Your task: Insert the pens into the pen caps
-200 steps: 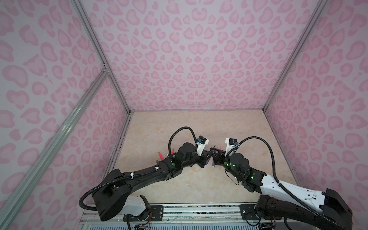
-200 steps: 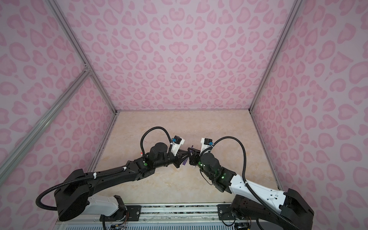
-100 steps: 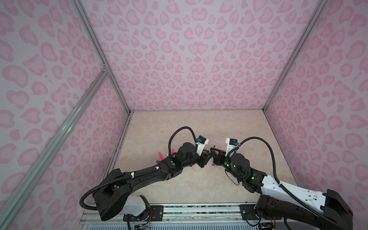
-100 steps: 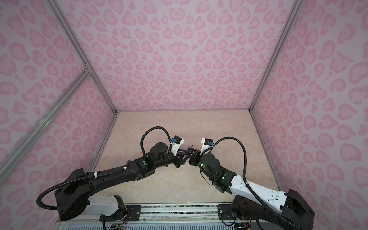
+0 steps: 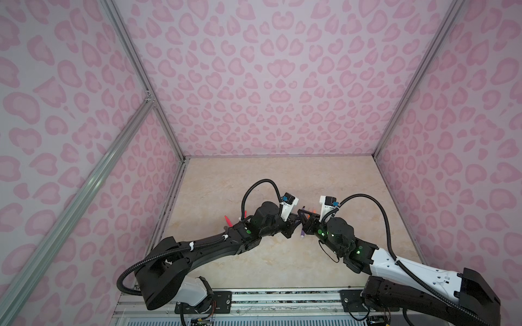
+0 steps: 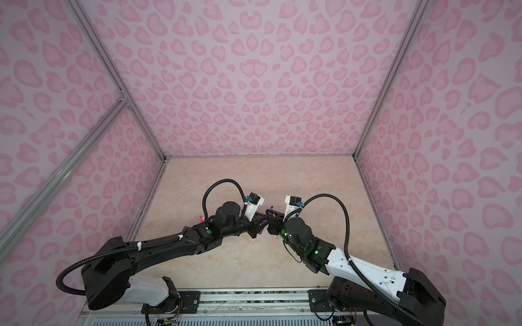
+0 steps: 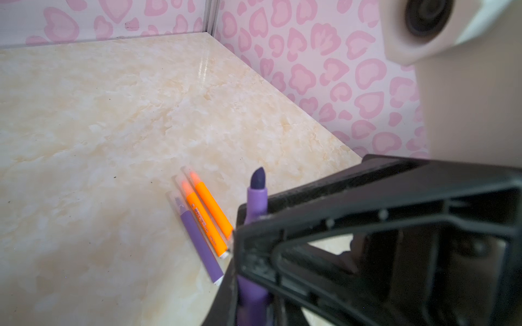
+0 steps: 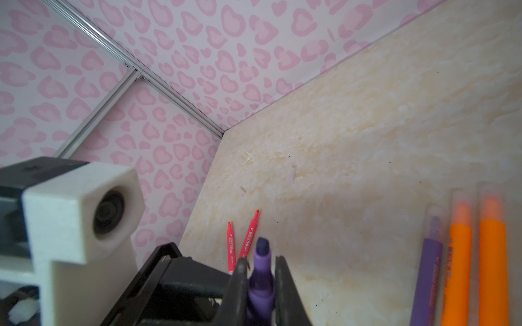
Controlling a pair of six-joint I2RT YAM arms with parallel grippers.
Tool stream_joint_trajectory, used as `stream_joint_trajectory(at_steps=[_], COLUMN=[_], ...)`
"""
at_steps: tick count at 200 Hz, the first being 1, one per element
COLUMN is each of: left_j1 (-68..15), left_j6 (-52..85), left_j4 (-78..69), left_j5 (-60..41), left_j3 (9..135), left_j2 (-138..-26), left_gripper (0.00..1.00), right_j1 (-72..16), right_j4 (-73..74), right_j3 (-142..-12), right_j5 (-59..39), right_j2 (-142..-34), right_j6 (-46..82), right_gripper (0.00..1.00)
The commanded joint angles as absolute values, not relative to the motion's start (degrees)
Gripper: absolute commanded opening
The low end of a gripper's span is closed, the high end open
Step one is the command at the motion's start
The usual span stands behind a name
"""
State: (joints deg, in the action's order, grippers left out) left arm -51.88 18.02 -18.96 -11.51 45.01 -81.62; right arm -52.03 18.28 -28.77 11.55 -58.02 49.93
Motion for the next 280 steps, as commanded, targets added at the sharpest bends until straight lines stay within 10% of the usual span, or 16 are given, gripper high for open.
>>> stream_joint_trajectory(at_steps=[1, 22, 59, 109, 154, 280], left_j1=[-51.77, -50.25, -42.4, -37.2, -35.84, -30.96], left_j6=[19.49, 23.66, 35.3, 44.66, 44.39, 44.51], left_j4=[-19.46, -17.84, -10.44, 4.62, 7.79, 8.4], left_j5=[-6.84, -0.99, 11.4, 30.13, 34.47, 28.66], left_j3=[45.17, 44.66, 40.5, 37.75, 36.87, 35.72], left_j2=[-81.23, -80.17, -75.0, -65.63, -59.3, -54.73], left_gripper=[0.03, 0.03, 0.03, 0.03, 0.03, 0.03], right_j1=[-52.36, -52.81, -52.69, -51.47, -49.27, -47.49], right_j4=[18.72, 16.51, 12.01, 6.27, -7.58, -42.82], right_j3=[-29.1, -29.83, -32.07, -43.75, -67.33, -128.32], right_j5=[11.48, 14.85, 22.67, 23.24, 17.17, 13.8], right_j2=[-58.49, -58.12, -58.82, -71.86, -95.92, -144.03], right_j6=[49.01, 48.2, 46.24, 41.03, 36.68, 28.5], right_gripper=[0.4, 0.7, 0.77, 0.76, 0.47, 0.51])
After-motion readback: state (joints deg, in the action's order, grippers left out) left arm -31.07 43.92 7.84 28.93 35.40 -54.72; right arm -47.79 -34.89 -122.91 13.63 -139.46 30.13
